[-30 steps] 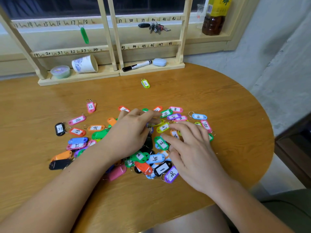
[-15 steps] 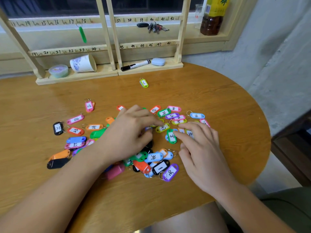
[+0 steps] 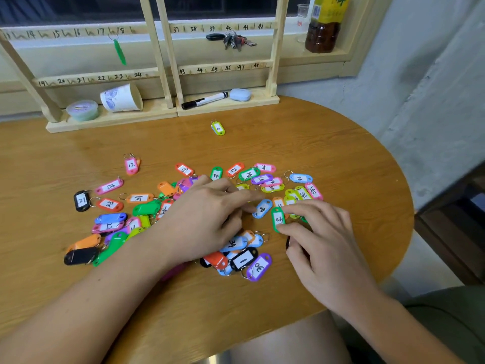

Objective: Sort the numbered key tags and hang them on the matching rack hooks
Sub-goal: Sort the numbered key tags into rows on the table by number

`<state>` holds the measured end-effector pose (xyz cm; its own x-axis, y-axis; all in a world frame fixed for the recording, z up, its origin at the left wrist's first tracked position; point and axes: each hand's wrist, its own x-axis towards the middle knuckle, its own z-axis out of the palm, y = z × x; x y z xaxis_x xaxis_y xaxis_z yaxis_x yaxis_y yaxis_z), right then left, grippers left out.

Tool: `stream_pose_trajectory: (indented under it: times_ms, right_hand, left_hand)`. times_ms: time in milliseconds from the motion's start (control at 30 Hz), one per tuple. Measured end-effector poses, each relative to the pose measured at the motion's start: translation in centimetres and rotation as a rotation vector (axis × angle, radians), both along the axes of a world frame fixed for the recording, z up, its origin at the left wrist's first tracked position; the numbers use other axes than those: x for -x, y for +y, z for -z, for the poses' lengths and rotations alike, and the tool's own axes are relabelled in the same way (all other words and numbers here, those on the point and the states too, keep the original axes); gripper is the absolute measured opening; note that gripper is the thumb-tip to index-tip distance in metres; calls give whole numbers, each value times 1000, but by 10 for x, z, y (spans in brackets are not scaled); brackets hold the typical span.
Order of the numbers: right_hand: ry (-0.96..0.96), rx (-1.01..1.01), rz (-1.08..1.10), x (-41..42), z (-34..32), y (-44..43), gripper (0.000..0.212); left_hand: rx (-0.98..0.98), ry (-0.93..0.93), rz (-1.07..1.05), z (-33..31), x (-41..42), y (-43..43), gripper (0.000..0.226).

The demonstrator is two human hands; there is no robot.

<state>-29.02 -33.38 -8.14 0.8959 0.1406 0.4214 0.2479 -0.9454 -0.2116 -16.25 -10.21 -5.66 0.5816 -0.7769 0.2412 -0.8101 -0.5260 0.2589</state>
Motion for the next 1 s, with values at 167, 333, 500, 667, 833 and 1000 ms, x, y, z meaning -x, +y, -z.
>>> stream_pose_trajectory:
  times_ms: [167, 333, 500, 667, 833, 1000]
  right_hand:
    - [-5, -23, 21, 0, -1, -1, 23]
    - [49, -63, -120, 2, -3, 5, 38]
    - [138, -31, -215, 3, -4, 9, 47]
    - [87, -30, -154, 2, 1, 7, 35]
    - [25, -22, -58, 3, 2, 8, 23]
    - [62, -88, -52, -3, 2, 16, 20]
  left_hand:
    - [45, 41, -4, 2, -2, 2, 53]
    - [137, 112, -25, -3, -8, 13, 36]
    - [63, 100, -60, 2, 4, 28, 34]
    - [78, 119, -67, 4, 14, 32, 28]
    - [48, 100, -79, 1, 26, 19, 34]
    - [36, 71, -95, 3, 29, 13, 32]
